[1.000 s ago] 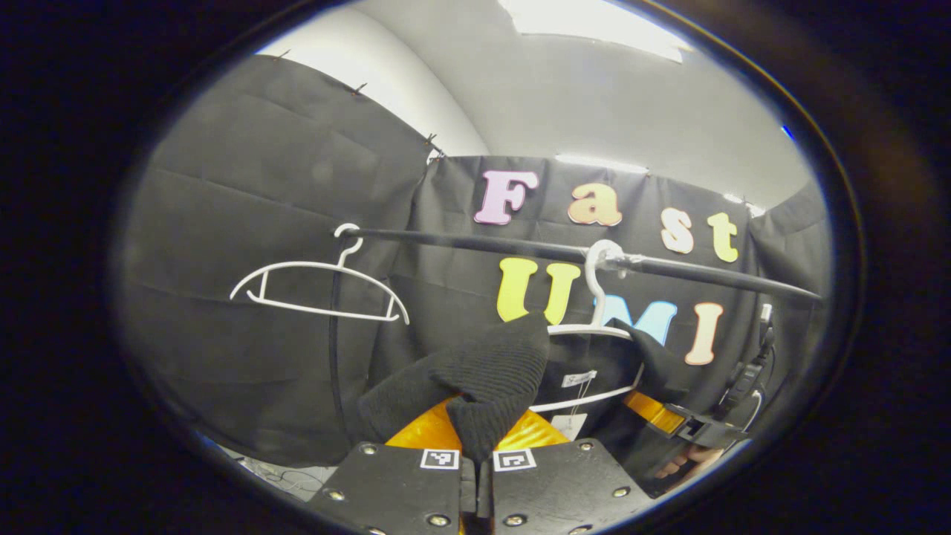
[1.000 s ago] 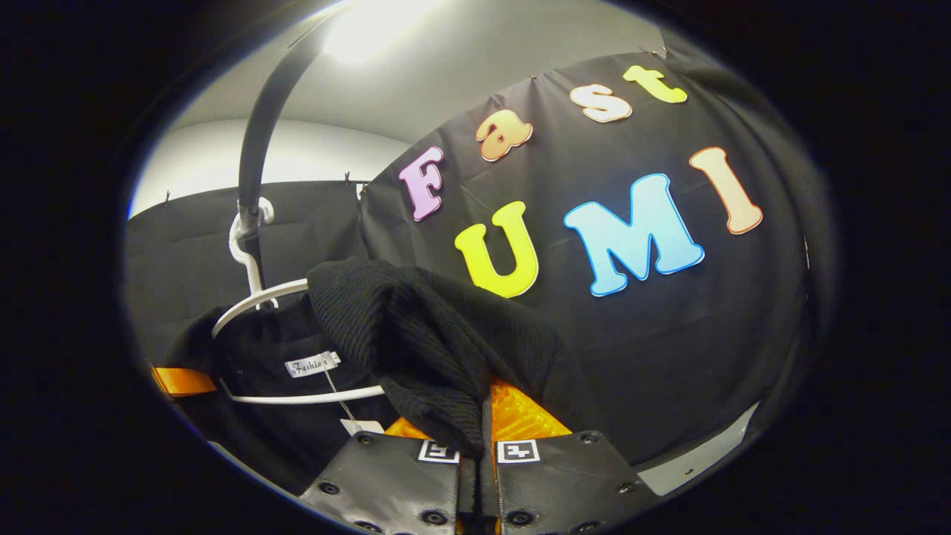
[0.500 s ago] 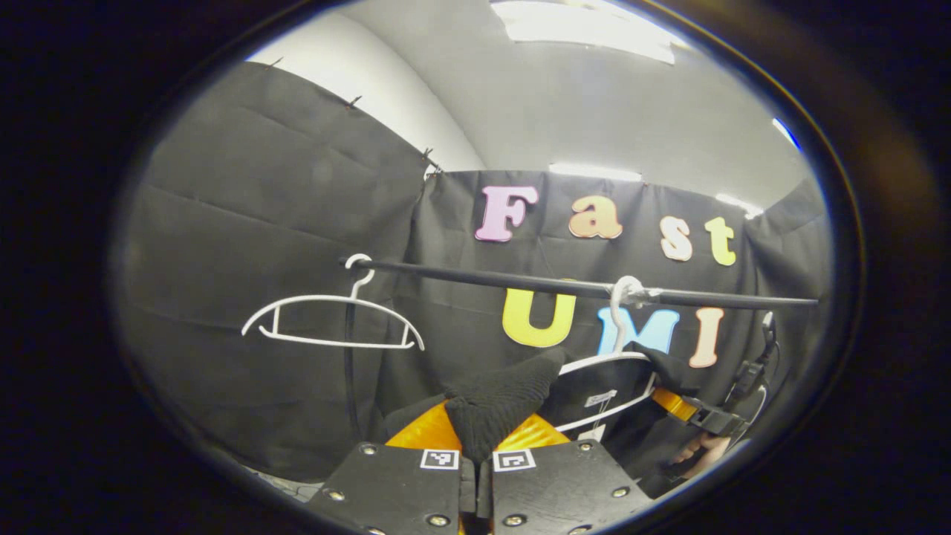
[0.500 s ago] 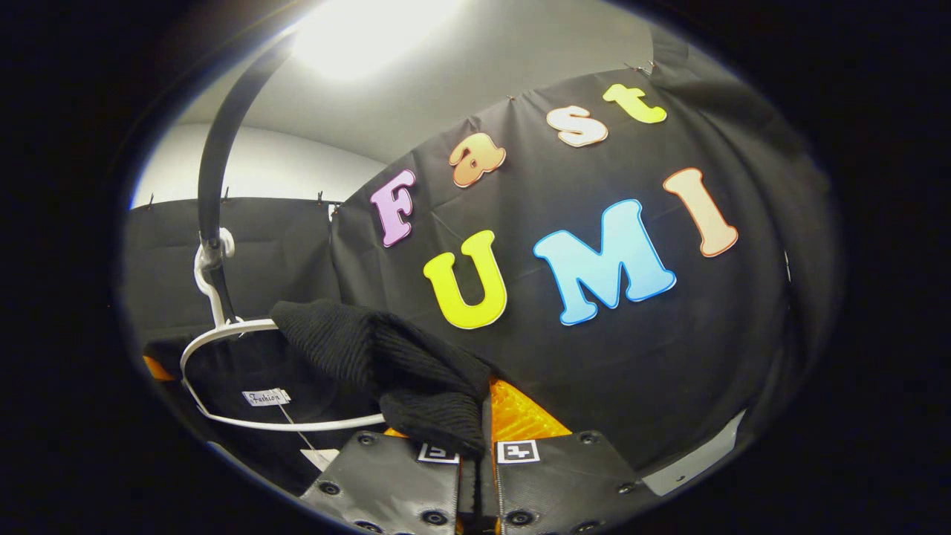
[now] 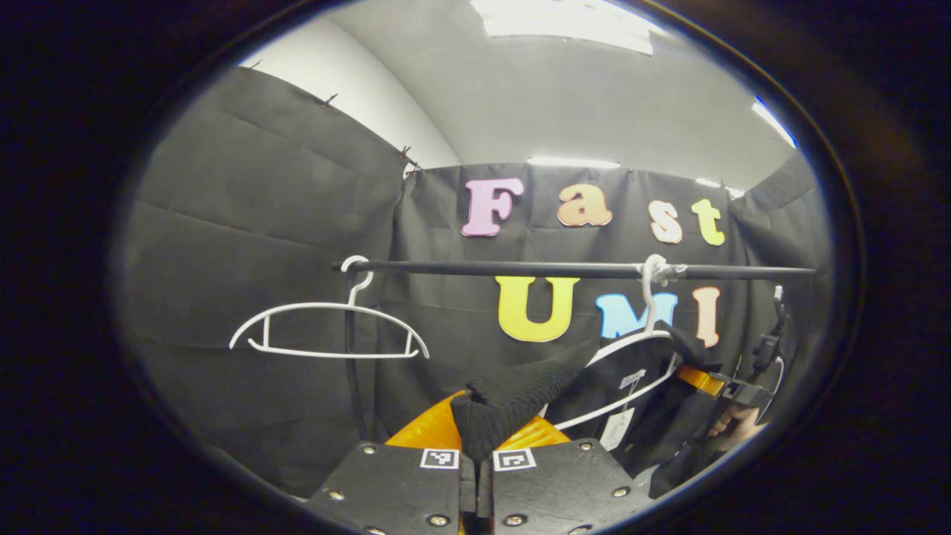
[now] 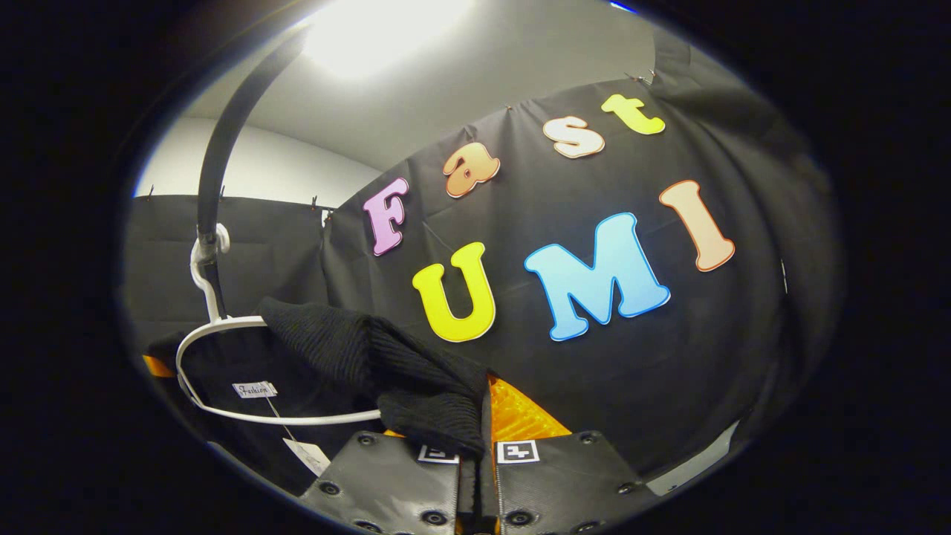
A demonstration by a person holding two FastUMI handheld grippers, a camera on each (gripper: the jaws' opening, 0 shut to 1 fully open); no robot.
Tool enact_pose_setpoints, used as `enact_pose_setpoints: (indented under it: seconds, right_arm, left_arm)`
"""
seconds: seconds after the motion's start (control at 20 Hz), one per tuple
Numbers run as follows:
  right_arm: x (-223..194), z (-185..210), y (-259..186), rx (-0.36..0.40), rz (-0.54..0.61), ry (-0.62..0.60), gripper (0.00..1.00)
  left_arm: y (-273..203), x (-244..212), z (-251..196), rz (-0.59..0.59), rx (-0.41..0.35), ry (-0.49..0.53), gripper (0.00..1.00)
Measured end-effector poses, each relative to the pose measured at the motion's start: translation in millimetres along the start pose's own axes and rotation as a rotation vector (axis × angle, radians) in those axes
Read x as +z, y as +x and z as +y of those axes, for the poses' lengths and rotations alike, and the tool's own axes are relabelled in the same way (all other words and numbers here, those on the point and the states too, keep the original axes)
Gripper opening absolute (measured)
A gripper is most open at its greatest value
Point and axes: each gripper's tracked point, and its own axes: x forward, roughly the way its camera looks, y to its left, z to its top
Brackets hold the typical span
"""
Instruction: Grasp the clothes on the hanger with both hands and then place them into the laundry hamper below.
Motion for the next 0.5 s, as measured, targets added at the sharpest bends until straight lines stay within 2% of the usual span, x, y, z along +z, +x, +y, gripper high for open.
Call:
enact_pose_setpoints:
  seconds: [0.15,0.3,0.5]
  right_arm:
    - [1.8,-9.8,-3.5,0.030,-0.007,-0.012,0.07]
    - [7.6,-20.0,-2.1,0.025,-0.032,-0.042,0.07]
    - [-8.8,-31.7,6.8,0.007,-0.011,-0.051,0.07]
  left_arm:
    - [9.9,-4.4,8.2,-0.020,-0.034,-0.024,0.02]
    - [21.6,-15.3,18.9,-0.004,-0.057,-0.036,0.02]
    - [25.9,-26.1,20.4,-0.004,-0.093,-0.090,0.03]
